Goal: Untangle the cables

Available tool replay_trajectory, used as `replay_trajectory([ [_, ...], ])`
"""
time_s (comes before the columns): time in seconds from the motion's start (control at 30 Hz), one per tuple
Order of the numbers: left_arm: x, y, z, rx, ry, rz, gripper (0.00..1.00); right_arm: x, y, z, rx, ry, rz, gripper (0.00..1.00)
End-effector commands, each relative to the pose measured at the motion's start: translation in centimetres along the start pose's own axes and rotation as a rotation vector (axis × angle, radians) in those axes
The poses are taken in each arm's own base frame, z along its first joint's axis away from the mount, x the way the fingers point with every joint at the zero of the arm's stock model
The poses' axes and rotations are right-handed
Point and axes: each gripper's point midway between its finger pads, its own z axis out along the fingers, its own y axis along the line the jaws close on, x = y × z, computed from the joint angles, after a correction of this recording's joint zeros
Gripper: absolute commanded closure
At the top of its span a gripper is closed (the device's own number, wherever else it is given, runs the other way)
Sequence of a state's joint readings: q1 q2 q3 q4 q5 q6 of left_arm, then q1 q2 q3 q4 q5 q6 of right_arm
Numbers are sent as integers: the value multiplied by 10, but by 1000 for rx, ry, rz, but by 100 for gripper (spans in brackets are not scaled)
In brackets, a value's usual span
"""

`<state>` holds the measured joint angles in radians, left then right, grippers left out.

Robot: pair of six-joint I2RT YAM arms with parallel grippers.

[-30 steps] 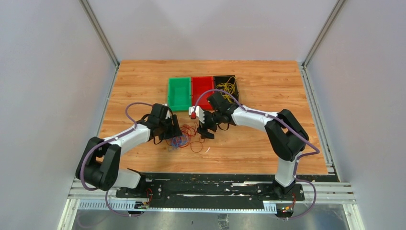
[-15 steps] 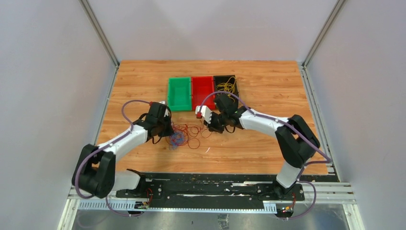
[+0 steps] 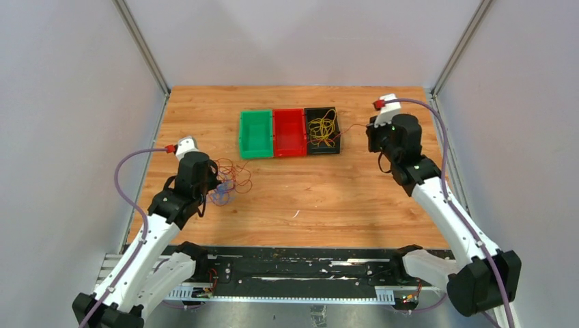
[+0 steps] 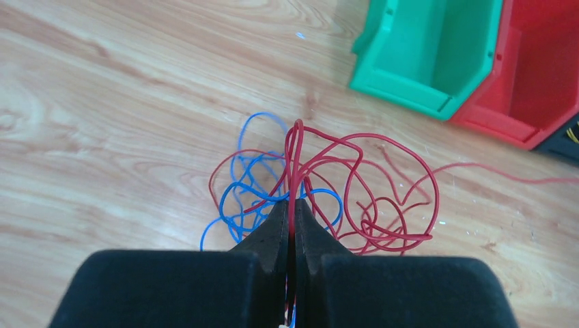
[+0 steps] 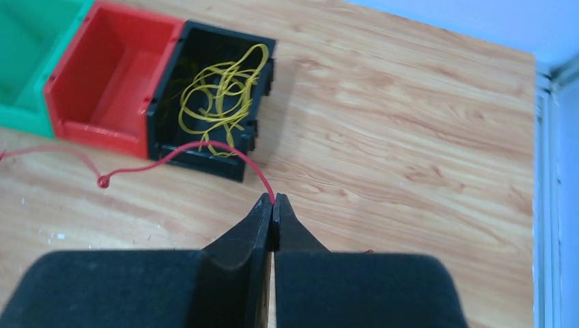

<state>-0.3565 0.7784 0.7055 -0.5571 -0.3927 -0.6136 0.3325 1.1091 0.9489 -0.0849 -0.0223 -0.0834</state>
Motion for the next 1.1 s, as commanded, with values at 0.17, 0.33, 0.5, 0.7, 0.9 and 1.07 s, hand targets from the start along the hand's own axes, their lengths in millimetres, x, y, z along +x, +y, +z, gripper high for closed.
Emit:
replay_trajectory([
  [0.17,-30,46,-32,-208,-116,-27,100,16,-116,-53,386,-18,299,100],
  [0.33,-38,64,-42,-304,-154,-30,100,21,-180,-84,522,-43,417,100],
  [0.5,-43,64,-45,-304,-170,-51,100,18,-199,-89,531,-59,460,100],
  [0.7,-42,56,-43,-272,-148,-46,100,-8,-187,-76,371,-108,400,100],
  [0.9,-22,-1,-24,30,-47,17,100,-64,-133,-74,37,-288,342,100],
  [1.07,13,-51,-4,273,96,30,100,-103,-87,-81,-161,-363,283,100],
])
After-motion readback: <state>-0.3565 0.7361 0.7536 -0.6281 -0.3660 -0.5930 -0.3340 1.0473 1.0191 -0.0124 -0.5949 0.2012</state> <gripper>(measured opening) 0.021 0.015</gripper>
